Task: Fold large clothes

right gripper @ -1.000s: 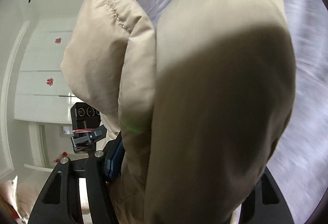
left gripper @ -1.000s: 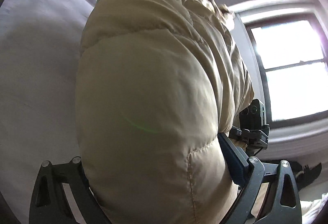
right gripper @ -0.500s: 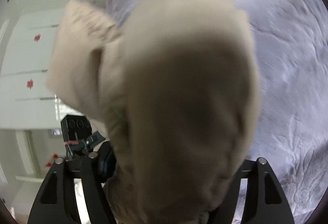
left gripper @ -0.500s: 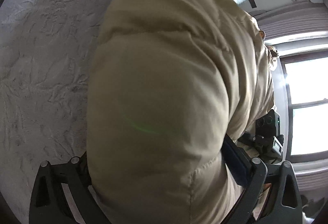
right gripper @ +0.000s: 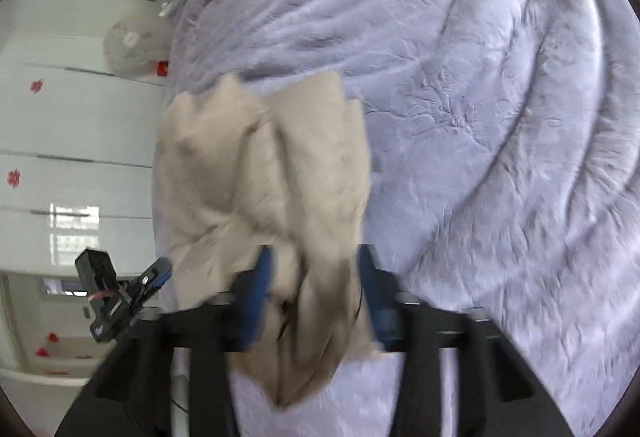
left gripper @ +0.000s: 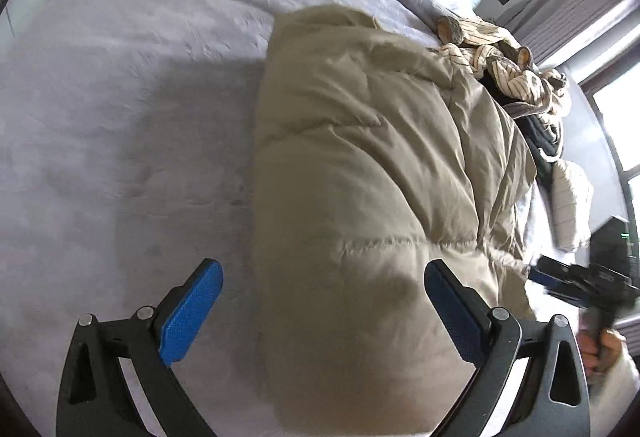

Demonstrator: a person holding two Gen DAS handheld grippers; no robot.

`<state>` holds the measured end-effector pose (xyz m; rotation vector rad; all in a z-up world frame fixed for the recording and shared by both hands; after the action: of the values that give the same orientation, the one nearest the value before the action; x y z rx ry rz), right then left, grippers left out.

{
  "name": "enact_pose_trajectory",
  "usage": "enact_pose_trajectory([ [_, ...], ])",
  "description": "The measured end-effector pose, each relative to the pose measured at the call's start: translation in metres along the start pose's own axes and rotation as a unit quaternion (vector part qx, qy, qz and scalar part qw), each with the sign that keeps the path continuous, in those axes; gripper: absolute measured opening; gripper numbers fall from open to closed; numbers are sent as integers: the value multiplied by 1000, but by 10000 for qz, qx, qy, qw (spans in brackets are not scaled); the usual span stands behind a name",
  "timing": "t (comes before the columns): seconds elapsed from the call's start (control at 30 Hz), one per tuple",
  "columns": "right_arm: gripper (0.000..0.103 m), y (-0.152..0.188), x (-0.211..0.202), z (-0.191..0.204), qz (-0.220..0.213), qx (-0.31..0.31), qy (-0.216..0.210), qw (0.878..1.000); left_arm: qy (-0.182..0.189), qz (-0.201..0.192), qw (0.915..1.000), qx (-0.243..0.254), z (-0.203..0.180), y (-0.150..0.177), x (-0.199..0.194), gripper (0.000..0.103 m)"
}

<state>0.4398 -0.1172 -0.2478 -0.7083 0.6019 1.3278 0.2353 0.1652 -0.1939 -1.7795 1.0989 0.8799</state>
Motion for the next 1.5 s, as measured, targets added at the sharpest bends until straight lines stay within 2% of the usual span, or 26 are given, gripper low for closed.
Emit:
enact_pose_trajectory([
  [0.03, 26, -4, -3, 11, -12, -114, -7, 9999, -77, -48, 9999, 69, -8, 3, -5, 102],
  [0.13, 23, 19, -7, 39, 72, -668, 30, 9977, -286, -119, 9991, 291, 4, 4, -20, 102],
  [0.23, 22, 44, 7, 41, 203, -1075, 640, 9919, -534, -15, 9971, 534, -4, 20, -6, 102],
  [0.3, 21, 52, 37, 23, 404, -781, 905, 9920, -582, 54, 9966, 586, 4, 37, -4, 102],
  [0.4, 21, 53, 69, 2, 563, -345, 987, 9929, -588, 142, 9966, 555, 6, 49, 7, 102],
  [0.6, 20, 36, 116, -11, 755, -157, 1148, 9904, -753, 253, 9956, 500, 1, 57, 12, 102],
  [0.63, 20, 44, 104, -18, 778, -174, 1175, 9899, -823, 253, 9950, 498, 0, 57, 10, 102],
  [0.73, 20, 38, 105, -8, 827, -241, 1249, 9884, -1011, 248, 9933, 500, -6, 58, 5, 102],
  [1.0, 21, 30, 95, 12, 899, -275, 1365, 9862, -1189, 253, 9910, 559, -14, 59, -10, 102],
  [1.1, 21, 25, 98, 23, 925, -310, 1421, 9850, -1244, 270, 9904, 545, -16, 62, -15, 102],
  [1.13, 21, 19, 116, 19, 924, -324, 1431, 9849, -1258, 276, 9902, 538, -16, 63, -16, 102],
  [1.3, 22, 17, 116, 22, 918, -367, 1449, 9845, -1248, 283, 9906, 483, -17, 67, -25, 102],
  [1.5, 29, 14, 120, 28, 915, -378, 1460, 9843, -1393, 326, 9884, 512, -14, 73, -33, 102],
])
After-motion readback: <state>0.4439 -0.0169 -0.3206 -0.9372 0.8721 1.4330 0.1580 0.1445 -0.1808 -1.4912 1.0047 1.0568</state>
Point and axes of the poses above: each gripper's, at about its wrist camera, not at the fingertips, and x roughly the way its jaws point, z to its left, y to its underside, the point moved 5 cm from there along x, roughly the way its jaws point, and after that the axes turned 2 degrees about -x, right-handed, at the moved point
